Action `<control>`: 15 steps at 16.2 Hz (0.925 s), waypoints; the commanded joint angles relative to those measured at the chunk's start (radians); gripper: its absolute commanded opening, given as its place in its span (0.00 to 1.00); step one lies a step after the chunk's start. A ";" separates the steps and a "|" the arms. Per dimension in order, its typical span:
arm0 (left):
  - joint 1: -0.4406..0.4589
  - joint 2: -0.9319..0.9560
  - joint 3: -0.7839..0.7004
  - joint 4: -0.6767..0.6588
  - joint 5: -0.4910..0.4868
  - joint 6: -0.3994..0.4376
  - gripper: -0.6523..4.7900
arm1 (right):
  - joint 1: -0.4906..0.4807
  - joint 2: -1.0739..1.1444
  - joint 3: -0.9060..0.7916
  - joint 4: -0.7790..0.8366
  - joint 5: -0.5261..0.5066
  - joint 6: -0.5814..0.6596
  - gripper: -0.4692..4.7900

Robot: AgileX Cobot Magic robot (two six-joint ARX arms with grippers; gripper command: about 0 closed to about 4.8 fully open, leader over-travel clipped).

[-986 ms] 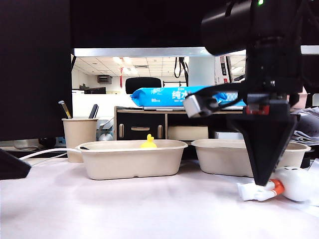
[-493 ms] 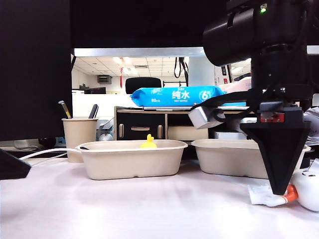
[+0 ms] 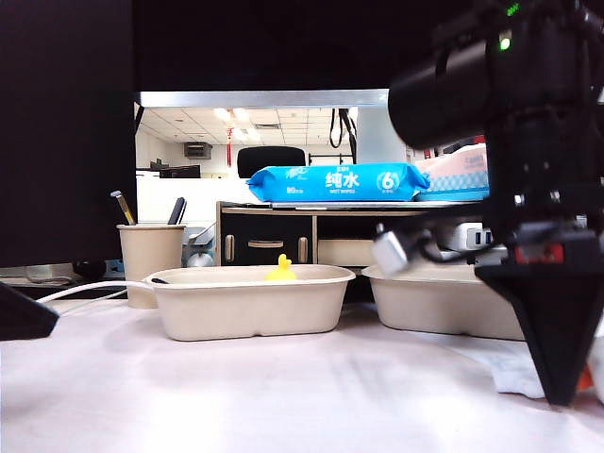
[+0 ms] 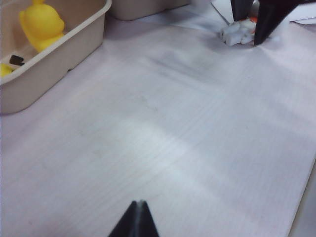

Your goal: Put the dolls with similar colors into the same paper box, while dolls with different colors go into separate paper boxes.

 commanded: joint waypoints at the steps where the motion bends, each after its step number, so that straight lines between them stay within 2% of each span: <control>1: -0.001 0.000 0.001 0.013 0.000 -0.002 0.11 | 0.001 0.021 0.000 0.001 0.001 -0.003 0.45; 3: -0.001 0.000 0.001 0.013 0.000 -0.002 0.11 | 0.001 0.026 0.001 0.007 0.001 -0.003 0.36; 9: -0.001 -0.016 0.001 0.012 0.000 -0.002 0.11 | 0.001 0.025 0.009 0.066 -0.002 0.021 0.36; 10: -0.001 -0.041 0.001 0.012 0.000 -0.002 0.11 | 0.001 0.025 0.020 0.067 -0.008 0.044 0.36; 12: -0.001 -0.104 0.001 0.012 0.000 -0.002 0.11 | 0.001 0.024 0.056 0.044 -0.032 0.050 0.29; 15: -0.001 -0.190 0.001 0.012 0.000 -0.002 0.11 | 0.001 0.011 0.118 0.015 -0.033 0.054 0.29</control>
